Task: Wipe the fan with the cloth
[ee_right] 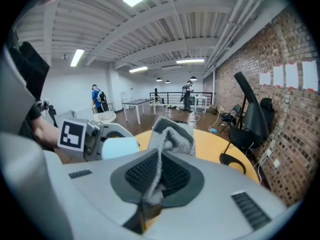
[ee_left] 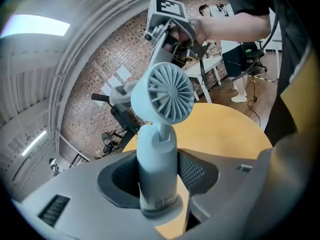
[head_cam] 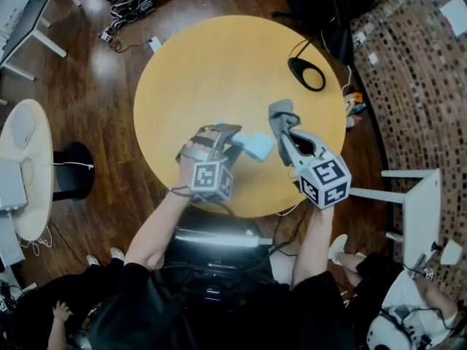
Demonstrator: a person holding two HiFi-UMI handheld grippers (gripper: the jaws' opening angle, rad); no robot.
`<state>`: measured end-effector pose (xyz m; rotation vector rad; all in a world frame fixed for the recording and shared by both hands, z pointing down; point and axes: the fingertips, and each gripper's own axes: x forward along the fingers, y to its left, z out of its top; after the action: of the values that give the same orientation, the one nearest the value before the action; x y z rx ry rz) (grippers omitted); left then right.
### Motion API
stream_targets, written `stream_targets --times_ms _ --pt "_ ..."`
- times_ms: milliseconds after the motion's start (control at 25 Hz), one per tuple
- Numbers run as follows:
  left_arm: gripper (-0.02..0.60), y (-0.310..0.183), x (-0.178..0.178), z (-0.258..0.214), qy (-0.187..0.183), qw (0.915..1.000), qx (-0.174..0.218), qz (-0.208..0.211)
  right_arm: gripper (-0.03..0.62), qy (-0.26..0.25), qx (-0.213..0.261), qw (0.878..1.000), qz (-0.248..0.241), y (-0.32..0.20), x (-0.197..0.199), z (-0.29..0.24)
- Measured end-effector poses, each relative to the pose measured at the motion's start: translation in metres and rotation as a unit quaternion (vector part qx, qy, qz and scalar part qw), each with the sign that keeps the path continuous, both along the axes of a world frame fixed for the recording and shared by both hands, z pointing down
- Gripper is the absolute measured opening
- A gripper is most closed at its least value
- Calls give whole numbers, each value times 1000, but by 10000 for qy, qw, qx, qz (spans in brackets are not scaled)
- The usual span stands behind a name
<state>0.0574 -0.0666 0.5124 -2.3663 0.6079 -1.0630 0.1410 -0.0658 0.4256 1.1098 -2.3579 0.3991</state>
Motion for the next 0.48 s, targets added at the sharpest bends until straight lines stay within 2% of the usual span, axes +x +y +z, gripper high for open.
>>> stream_targets --times_ms 80,160,280,360,480 --pt "206 -1 -2 1 -57 10000 -32 -2 28 -304 216 9990 -230 12 -16 -26" --pt "206 -1 -2 3 -76 9999 -85 -31 28 -529 456 9951 -700 29 -41 -49" --pt "206 1 8 -3 -137 9999 48 3 28 -227 630 9892 -1305 42 -62 -44" --pt "206 5 21 -15 -184 9995 227 86 28 -111 589 9900 -1274 42 -54 -33" --pt "206 10 18 -24 -209 9990 361 173 28 -311 332 9943 -967 35 -40 -29"
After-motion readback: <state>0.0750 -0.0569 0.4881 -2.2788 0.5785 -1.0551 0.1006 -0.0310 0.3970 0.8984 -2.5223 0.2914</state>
